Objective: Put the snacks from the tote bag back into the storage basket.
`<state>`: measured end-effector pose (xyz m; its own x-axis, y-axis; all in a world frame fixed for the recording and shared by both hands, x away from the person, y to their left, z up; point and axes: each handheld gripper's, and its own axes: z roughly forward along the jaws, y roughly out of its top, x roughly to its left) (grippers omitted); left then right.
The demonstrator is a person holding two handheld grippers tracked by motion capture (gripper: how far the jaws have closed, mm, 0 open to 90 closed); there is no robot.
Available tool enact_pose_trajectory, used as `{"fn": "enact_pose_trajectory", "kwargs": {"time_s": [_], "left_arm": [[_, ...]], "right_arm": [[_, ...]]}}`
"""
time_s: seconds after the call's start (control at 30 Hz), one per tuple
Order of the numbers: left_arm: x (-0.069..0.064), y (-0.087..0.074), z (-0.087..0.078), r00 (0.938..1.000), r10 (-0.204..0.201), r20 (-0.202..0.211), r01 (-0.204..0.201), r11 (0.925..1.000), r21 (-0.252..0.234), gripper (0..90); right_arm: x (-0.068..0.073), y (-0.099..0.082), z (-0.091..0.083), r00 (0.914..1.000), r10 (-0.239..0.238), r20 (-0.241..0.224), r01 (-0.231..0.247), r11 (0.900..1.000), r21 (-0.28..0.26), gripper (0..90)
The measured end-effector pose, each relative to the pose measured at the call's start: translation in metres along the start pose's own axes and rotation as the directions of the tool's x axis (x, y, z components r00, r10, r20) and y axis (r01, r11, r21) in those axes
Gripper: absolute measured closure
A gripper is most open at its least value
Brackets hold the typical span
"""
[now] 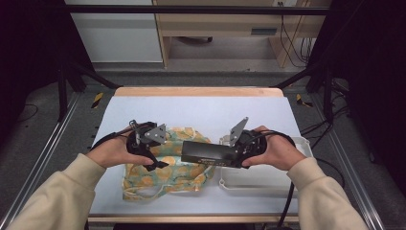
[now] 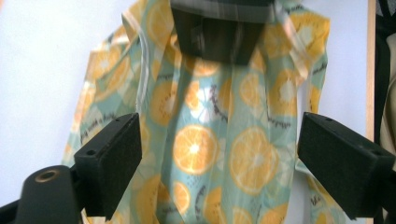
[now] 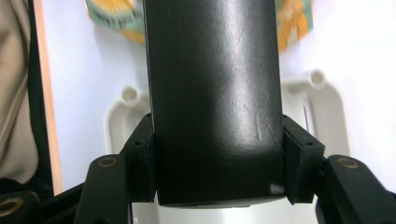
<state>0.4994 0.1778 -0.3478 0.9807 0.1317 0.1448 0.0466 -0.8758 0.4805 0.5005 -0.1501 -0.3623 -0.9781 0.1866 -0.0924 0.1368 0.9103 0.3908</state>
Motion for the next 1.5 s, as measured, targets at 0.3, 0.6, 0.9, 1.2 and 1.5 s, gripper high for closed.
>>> {"fn": "enact_pose_trajectory", "kwargs": {"time_s": [0.3, 0.6, 0.9, 1.2, 1.5], "left_arm": [[0.002, -0.029, 0.0, 0.9963, -0.081, -0.031, 0.08, 0.9967, -0.011, 10.8], [-0.006, -0.044, -0.001, 0.9948, -0.1, -0.023, 0.1, 0.995, 0.006, 10.8], [-0.015, -0.057, -0.004, 0.9932, -0.114, -0.025, 0.114, 0.9933, 0.018, 10.9], [-0.015, -0.064, -0.005, 0.9914, -0.128, -0.028, 0.128, 0.9914, 0.025, 10.9], [-0.014, -0.071, -0.009, 0.9913, -0.127, -0.037, 0.128, 0.9909, 0.041, 10.9]], "right_arm": [[-0.011, -0.044, -0.013, 0.9984, 0.054, 0.018, -0.054, 0.9984, -0.016, 42.1], [-0.013, -0.076, -0.028, 0.995, 0.087, 0.049, -0.085, 0.9953, -0.047, 42.2], [-0.013, -0.106, -0.037, 0.9909, 0.113, 0.072, -0.109, 0.992, -0.063, 42.3], [-0.016, -0.124, -0.038, 0.9895, 0.123, 0.076, -0.118, 0.9909, -0.065, 42.5], [-0.016, -0.134, -0.041, 0.9877, 0.134, 0.08, -0.129, 0.9894, -0.065, 42.6]]}}
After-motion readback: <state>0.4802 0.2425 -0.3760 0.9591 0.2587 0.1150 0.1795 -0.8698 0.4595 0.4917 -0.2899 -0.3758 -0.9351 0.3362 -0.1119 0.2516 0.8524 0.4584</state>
